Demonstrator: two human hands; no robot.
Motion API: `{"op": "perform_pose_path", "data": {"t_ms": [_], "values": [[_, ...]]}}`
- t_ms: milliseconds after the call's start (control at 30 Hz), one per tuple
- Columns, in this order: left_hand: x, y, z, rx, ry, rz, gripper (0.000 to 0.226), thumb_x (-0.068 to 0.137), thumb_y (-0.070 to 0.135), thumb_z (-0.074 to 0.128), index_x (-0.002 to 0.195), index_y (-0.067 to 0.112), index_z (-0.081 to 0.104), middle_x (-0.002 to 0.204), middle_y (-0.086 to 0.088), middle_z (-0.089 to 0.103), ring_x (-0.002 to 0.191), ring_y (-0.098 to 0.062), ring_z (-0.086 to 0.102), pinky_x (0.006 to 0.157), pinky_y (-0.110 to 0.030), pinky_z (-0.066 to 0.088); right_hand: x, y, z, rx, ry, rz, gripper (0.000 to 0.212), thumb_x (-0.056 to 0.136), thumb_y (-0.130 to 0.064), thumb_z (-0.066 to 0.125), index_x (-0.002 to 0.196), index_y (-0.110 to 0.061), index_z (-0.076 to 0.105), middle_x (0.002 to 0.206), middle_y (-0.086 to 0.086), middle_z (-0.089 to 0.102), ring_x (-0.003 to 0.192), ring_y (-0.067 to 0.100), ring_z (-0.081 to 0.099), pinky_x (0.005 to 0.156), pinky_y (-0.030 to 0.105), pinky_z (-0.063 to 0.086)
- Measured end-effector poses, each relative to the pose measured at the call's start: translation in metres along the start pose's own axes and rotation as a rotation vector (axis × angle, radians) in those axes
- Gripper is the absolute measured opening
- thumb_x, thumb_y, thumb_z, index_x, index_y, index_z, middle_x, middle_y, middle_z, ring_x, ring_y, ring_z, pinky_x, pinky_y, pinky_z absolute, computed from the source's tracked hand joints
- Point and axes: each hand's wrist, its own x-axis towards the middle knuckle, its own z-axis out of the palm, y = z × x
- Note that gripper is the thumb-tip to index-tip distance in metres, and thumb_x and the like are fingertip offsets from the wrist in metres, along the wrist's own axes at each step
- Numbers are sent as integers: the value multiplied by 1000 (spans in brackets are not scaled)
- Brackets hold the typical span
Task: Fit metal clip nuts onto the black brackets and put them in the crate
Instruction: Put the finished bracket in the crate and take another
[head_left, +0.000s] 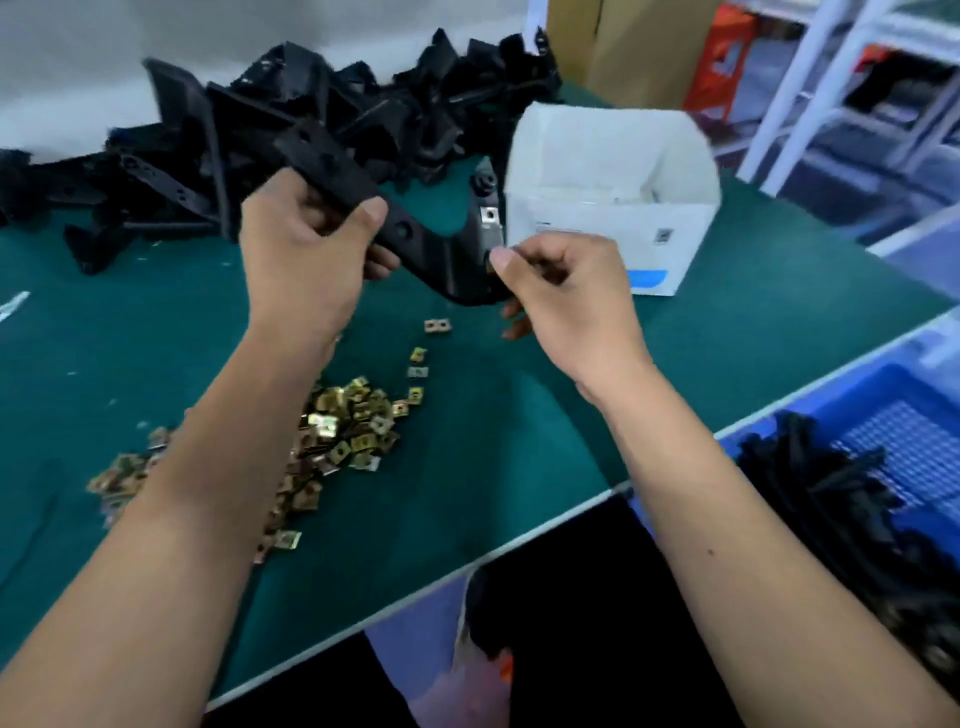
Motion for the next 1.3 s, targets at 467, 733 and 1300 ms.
{"op": "perform_pose_path", "data": {"t_ms": [467,733,1300], "values": [[-207,71,325,90,-747,-97,38,85,25,73,114,11,54,103,-11,76,106,-31,68,89,-42,52,-116,102,-328,-402,675,438,32,82,-36,72,102,-11,79,86,21,74,76,23,66,73,46,56],[-278,-7,364,255,-1176,-510,42,75,32,72,109,12,58,108,-8,67,97,-26,66,83,-38,55,-183,180,-364,-851,409,1031,36,86,-41,79,72,-9,70,67,8,67,68,26,62,68,33,46],[-156,103,277,-244,-212,272,26,76,-4,58,97,12,63,84,6,68,80,-15,68,78,-37,55,-45,9,-220,-700,506,-58,12,84,-25,56,74,-24,63,60,-4,61,57,9,48,51,32,36]]}}
